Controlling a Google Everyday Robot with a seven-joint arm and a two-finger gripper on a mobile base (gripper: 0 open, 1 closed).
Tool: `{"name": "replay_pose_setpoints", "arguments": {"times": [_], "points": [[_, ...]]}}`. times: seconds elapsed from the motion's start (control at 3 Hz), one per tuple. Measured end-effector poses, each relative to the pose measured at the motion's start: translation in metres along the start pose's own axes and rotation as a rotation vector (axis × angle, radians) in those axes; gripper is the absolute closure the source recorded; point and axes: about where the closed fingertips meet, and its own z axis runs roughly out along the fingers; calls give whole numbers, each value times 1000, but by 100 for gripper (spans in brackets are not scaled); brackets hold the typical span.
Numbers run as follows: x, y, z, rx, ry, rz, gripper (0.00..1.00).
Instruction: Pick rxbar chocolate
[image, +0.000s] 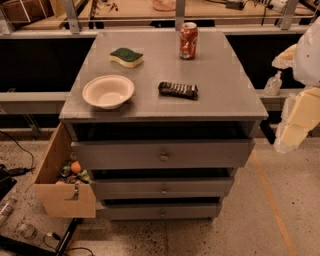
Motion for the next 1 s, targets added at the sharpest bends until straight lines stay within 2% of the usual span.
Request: {"name": "replay_pose_setpoints", "arguments": {"times": [0.33,0.67,1.0], "points": [[0,0,0,0,0,0,0],[-13,-21,12,14,-143,65,0],[-37,-58,29,41,-351,68,0]]}}
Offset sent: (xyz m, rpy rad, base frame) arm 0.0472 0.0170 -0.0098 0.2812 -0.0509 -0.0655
